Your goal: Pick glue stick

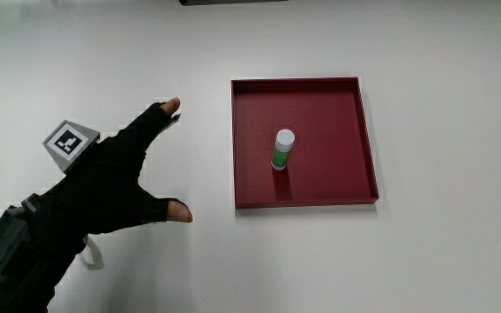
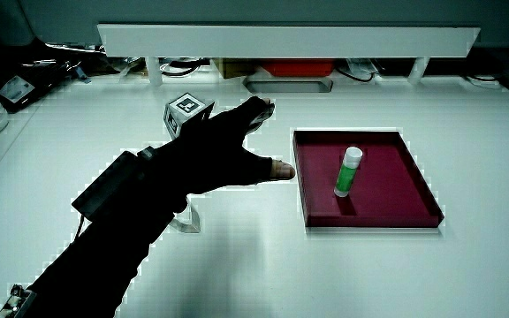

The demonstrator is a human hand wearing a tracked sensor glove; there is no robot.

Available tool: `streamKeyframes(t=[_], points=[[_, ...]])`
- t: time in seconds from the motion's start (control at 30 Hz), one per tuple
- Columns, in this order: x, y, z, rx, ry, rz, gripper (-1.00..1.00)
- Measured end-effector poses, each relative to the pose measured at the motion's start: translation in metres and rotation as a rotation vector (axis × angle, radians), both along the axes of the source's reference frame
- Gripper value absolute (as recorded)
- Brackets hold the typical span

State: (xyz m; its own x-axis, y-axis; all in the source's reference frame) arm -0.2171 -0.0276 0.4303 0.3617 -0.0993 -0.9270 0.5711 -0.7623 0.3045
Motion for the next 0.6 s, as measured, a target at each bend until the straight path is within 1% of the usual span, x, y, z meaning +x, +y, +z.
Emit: streamKeyframes(t=[0.03, 0.1, 0.13, 0.2, 0.23, 0.27, 0.3, 0.33, 0.37, 0.4, 0.43, 0.47, 0.5, 0.53, 0.57, 0.6], points=[[0.0, 0.0, 0.002, 0.005, 0.0, 0.002, 0.0], [0.001, 0.0, 0.005, -0.001, -0.034, 0.002, 0.0], [0.003, 0.0, 0.005, -0.02, -0.028, -0.001, 0.0], [0.006, -0.001, 0.009, -0.033, -0.053, 0.001, 0.0], [0.008, -0.001, 0.01, -0.029, -0.062, 0.007, 0.0], [0.011, -0.001, 0.01, -0.044, -0.051, 0.0, 0.0], [0.013, -0.001, 0.011, -0.057, -0.089, -0.008, 0.0], [0.016, -0.002, 0.013, -0.058, -0.081, -0.002, 0.0], [0.018, -0.003, 0.014, -0.066, -0.092, -0.001, 0.0], [0.022, -0.004, 0.015, -0.05, -0.088, 0.001, 0.0], [0.026, -0.006, 0.016, -0.04, -0.047, 0.008, 0.0], [0.029, -0.006, 0.016, -0.071, -0.047, -0.003, 0.0], [0.031, -0.007, 0.02, -0.07, -0.045, -0.013, 0.0], [0.035, -0.007, 0.022, -0.075, -0.03, -0.01, 0.0], [0.037, -0.008, 0.025, -0.076, -0.046, -0.015, 0.0], [0.039, -0.008, 0.03, -0.084, -0.048, -0.017, 0.0]])
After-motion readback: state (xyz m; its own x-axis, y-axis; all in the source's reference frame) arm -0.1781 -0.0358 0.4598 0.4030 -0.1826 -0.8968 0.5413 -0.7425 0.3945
